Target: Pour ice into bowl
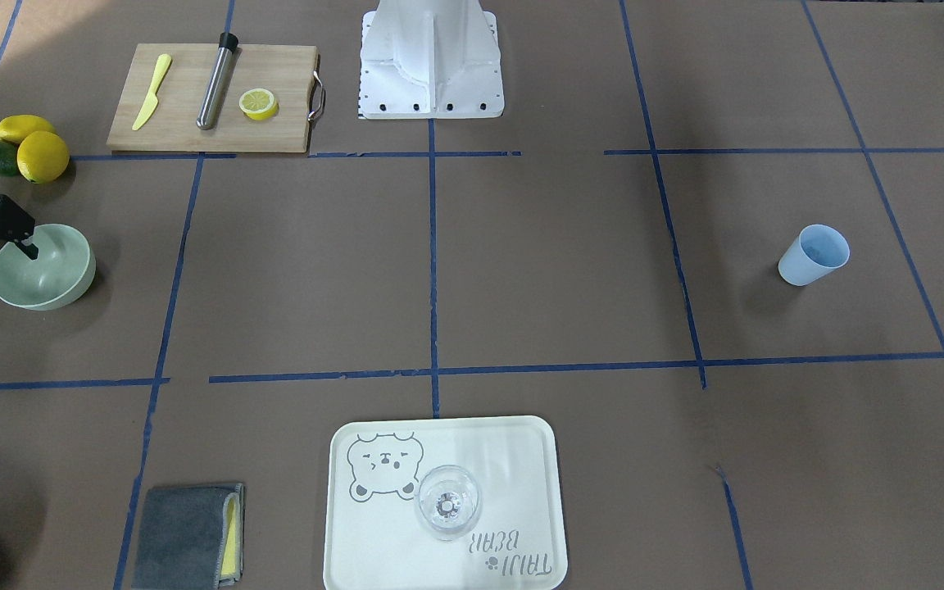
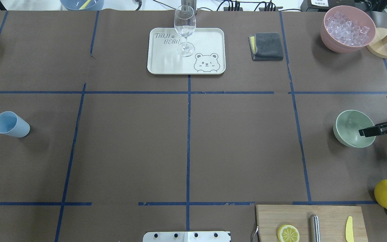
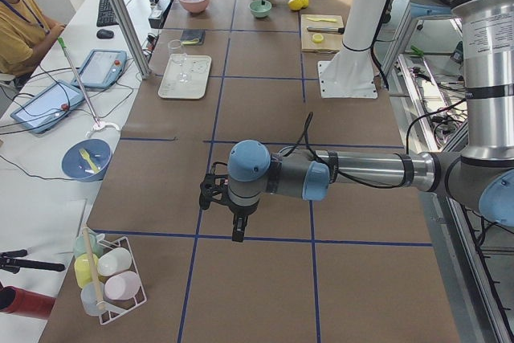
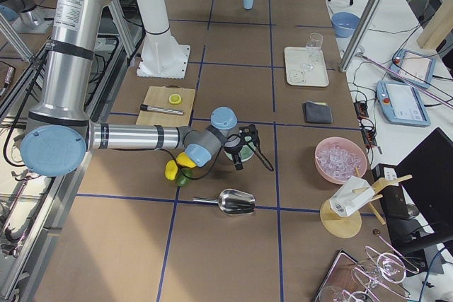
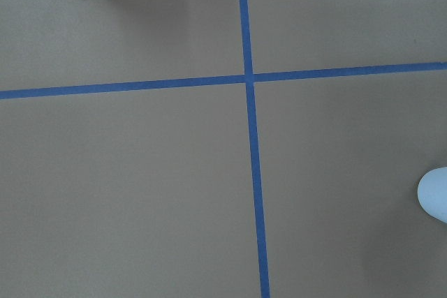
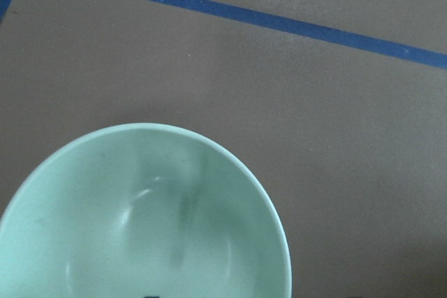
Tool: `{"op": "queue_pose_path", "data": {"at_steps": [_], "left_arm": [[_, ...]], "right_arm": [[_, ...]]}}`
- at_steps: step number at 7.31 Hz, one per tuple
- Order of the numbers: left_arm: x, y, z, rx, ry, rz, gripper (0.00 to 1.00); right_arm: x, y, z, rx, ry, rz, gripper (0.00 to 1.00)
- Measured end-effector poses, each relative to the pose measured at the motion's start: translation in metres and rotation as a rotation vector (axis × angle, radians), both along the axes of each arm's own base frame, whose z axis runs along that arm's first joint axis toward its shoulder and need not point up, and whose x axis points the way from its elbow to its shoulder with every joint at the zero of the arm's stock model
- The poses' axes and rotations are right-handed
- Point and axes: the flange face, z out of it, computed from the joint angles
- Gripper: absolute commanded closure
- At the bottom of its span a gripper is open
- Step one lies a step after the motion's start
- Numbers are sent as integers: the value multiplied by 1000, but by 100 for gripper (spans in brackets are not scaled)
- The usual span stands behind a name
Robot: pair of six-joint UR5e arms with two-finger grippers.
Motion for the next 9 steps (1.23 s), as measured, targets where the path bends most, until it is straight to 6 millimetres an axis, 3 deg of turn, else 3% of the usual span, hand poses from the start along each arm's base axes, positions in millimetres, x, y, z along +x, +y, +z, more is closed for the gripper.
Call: {"op": "queue_pose_path", "data": {"at_steps": [1, 3, 5, 7, 9], "left_arm": [[0, 0, 0, 9, 0, 0, 0], [0, -1, 1, 16, 0, -1, 0], [0, -1, 2, 17, 0, 0, 0], [0, 0, 2, 16, 0, -1, 0], [0, 0, 2, 17, 0, -1, 0]], "right_arm": [[-2, 1, 2, 1, 2, -4, 100], [-4, 1, -1, 11, -3, -12, 100], [-6, -1, -21, 28, -33, -3, 100], [-20, -11, -82, 32, -127, 41, 100], [-80, -43, -177, -8, -227, 23, 100]]}}
